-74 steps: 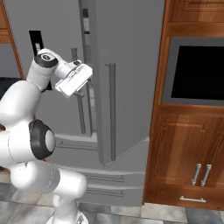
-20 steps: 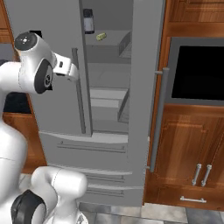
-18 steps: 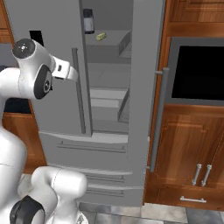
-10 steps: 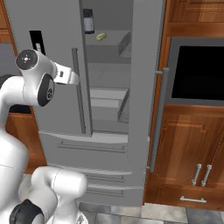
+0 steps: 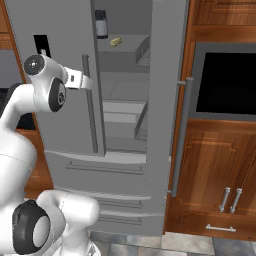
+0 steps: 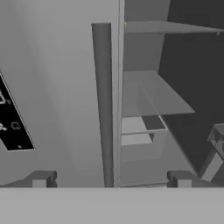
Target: Retrieve the butter from the fridge and place it on a plate on the dining table. Then retrieve the butter knife by the fridge and place it near the plate.
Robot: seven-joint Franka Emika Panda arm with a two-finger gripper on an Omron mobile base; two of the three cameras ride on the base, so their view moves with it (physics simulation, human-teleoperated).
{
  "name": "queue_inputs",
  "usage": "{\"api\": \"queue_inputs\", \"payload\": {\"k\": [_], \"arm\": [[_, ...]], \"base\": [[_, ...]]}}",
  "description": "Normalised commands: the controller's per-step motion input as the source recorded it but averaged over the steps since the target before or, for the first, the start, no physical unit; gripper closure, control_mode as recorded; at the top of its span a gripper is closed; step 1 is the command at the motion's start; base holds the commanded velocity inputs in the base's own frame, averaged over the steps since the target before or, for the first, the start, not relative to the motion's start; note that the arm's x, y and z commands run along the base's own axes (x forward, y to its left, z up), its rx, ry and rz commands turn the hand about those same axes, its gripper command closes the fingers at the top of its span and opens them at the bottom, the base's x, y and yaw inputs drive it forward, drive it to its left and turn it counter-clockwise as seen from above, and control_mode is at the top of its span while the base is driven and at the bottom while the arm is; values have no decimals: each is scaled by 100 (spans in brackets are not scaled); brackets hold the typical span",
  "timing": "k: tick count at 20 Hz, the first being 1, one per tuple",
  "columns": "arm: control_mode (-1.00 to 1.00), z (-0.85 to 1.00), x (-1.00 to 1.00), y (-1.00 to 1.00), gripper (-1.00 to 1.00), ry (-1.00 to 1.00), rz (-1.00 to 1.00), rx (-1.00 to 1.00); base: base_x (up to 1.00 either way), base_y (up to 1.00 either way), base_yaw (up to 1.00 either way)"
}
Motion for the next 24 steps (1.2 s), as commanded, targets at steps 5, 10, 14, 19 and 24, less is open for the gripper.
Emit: {"api": "queue_inputs", "payload": {"k": [5, 10, 14, 19, 24], "arm": [[-100, -4, 67, 1, -100, 0, -2, -5], [-100, -2, 59, 1, -100, 0, 0, 0], [-100, 0, 56, 11, -100, 0, -3, 0], [-100, 0, 55, 15, -100, 0, -5, 0], [-100, -6, 47, 0, -100, 0, -3, 0]], "base": [[0, 0, 0], [0, 0, 0], [0, 0, 0], [0, 0, 0], [0, 0, 0]]}}
